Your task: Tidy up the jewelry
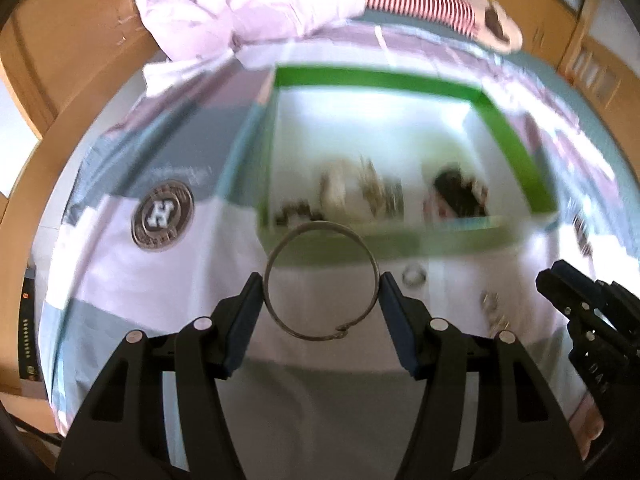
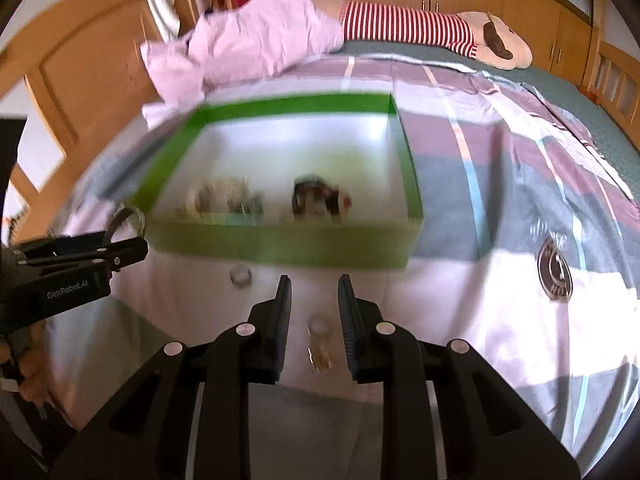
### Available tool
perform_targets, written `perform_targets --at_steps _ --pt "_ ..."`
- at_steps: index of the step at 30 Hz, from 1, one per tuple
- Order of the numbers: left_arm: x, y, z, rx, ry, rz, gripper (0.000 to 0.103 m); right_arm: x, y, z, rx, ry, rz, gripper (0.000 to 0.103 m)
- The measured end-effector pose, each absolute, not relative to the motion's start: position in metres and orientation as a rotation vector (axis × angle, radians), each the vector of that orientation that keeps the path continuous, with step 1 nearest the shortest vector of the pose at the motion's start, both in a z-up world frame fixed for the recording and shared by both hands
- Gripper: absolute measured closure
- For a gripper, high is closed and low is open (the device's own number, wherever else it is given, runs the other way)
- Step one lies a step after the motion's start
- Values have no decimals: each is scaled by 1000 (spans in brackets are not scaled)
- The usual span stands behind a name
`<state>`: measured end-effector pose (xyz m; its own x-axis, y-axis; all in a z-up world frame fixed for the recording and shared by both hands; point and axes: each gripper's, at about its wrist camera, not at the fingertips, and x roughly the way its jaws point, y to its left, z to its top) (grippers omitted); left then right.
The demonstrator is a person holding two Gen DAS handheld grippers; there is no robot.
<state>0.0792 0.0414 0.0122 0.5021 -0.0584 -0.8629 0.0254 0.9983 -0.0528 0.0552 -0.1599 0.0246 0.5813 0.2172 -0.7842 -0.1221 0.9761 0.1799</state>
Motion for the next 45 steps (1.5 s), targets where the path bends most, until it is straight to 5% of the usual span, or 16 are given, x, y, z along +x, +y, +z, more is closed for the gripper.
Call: perform_targets --at_steps 21,23,25,33,45 --pt "155 20 -5 -121 985 -200 44 140 -166 -7 144 924 176 79" --pt "152 7 -10 -61 1008 -200 44 136 -165 -4 131 916 170 57" --pt "146 0 -6 -16 986 -207 43 129 -165 2 140 894 167 49" --pt "108 10 29 -74 934 -269 34 77 -158 23 35 921 215 49" --pt "98 -25 -43 60 1168 -196 34 58 -163 -43 -49 1189 160 44"
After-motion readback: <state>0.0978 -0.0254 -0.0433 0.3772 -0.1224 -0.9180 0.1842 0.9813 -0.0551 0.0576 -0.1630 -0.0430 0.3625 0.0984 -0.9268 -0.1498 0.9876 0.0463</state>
